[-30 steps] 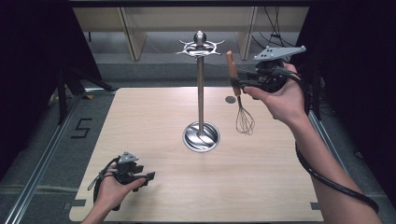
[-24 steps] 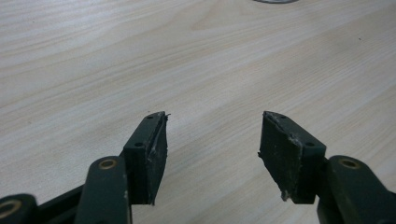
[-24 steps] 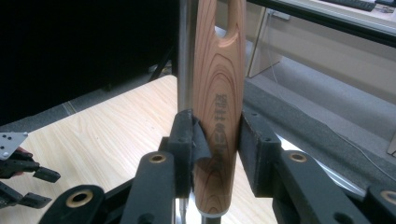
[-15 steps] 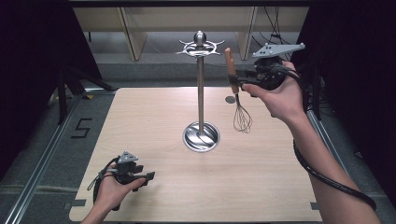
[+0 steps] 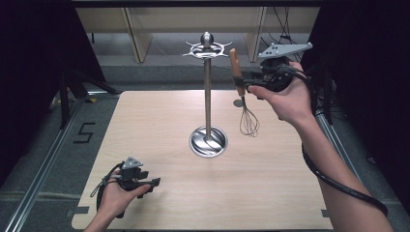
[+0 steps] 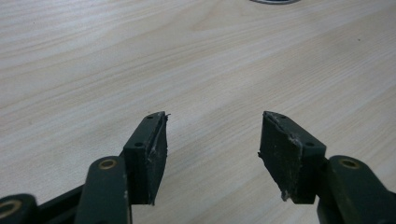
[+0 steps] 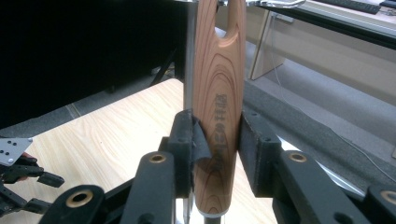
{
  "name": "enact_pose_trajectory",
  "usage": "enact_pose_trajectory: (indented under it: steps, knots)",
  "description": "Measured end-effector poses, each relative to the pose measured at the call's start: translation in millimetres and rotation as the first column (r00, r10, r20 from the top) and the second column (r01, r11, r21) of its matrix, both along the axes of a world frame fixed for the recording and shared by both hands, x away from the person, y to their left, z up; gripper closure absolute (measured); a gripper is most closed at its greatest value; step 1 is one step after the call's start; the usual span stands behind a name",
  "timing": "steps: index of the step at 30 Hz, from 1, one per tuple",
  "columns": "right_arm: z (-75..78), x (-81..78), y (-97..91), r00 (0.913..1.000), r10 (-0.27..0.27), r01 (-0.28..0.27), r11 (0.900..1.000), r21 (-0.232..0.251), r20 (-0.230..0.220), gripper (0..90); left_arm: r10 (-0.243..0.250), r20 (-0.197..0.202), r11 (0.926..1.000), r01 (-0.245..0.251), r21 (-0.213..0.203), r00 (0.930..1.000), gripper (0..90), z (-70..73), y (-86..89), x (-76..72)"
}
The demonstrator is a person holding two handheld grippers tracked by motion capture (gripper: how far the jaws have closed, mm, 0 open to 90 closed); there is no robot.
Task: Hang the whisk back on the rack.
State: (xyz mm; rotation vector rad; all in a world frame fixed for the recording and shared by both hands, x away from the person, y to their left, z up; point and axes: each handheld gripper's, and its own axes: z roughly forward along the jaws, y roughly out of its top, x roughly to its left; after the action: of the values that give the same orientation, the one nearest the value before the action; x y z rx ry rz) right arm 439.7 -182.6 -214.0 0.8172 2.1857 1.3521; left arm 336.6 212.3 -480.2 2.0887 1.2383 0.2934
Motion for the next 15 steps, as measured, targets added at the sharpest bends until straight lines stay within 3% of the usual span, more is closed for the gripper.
enact_pose_trajectory:
  steps: [1, 8, 9, 15]
  knots:
    - [1.2, -1.0, -0.2, 0.9997, 0.002, -0.003, 1.0000, -0.005, -0.023, 68.8, 0.000, 0.000, 1.0000, 0.000, 0.001, 1.0000, 40.6, 0.0, 0.1, 0.1]
    - [2.0, 2.4, 1.5, 1.0000, 0.008, -0.008, 0.9998, -0.016, 0.000, 68.8, 0.000, 0.001, 1.0000, 0.000, 0.000, 1.0000, 40.6, 0.0, 0.0, 0.0]
    - [2.4, 1.9, 2.1, 0.9998, 0.008, -0.008, 0.9999, -0.007, -0.018, 68.8, 0.000, 0.001, 1.0000, 0.000, -0.001, 1.0000, 40.6, 0.0, 0.0, 0.0]
    - [2.0, 3.6, 4.5, 0.9999, 0.000, 0.000, 1.0000, -0.008, -0.017, 68.8, 0.001, 0.001, 1.0000, -0.001, -0.001, 1.0000, 40.6, 0.1, 0.0, 0.0]
